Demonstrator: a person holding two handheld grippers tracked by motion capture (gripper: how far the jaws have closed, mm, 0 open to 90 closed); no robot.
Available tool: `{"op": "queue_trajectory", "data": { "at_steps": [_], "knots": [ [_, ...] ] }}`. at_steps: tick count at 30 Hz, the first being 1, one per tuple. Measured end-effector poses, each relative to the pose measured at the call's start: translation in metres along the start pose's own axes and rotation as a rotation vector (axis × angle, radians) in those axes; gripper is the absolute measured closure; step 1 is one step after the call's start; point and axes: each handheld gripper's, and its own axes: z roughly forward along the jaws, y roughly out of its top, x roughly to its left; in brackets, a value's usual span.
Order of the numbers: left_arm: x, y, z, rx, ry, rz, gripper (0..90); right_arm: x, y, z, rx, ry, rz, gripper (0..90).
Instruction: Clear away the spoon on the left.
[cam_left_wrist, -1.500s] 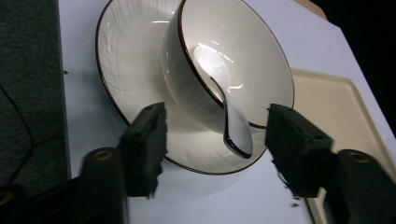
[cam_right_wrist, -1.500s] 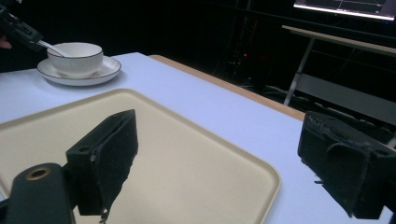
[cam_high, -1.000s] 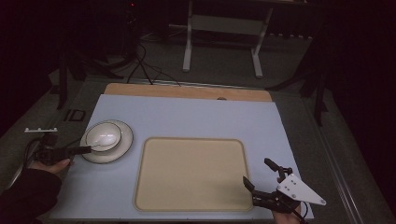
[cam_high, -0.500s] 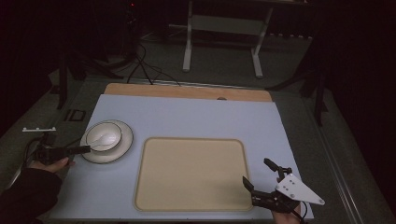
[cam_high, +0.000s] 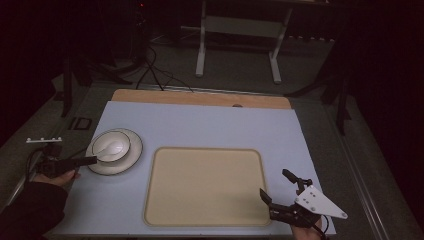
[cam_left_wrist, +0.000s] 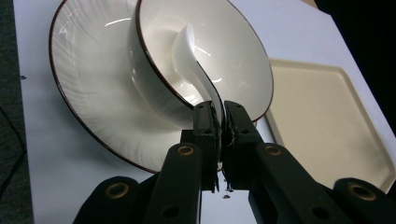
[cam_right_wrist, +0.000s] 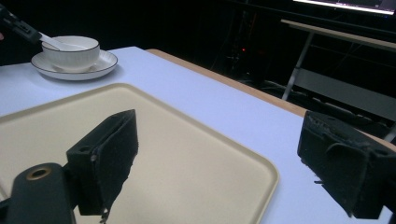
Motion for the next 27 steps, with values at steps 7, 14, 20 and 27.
{"op": "queue_trajectory", "data": {
  "at_steps": [7,14,20,27],
  "knots": [
    [-0.009,-0.003,-0.006,-0.019,0.02,0.017,85.6,-0.002,-0.001,-0.001,-0.002,-0.005,0.008,12.2],
    [-0.019,-0.003,-0.016,-0.051,0.039,0.038,85.6,-0.001,0.0,-0.001,0.0,-0.006,0.0,12.2],
    [-0.036,-0.001,-0.023,-0.083,0.063,0.051,85.6,-0.001,0.0,-0.001,-0.004,-0.013,0.004,12.2],
    [-0.051,-0.003,-0.03,-0.12,0.1,0.075,85.6,-0.001,0.001,0.001,-0.004,-0.011,0.002,12.2]
  ]
}}
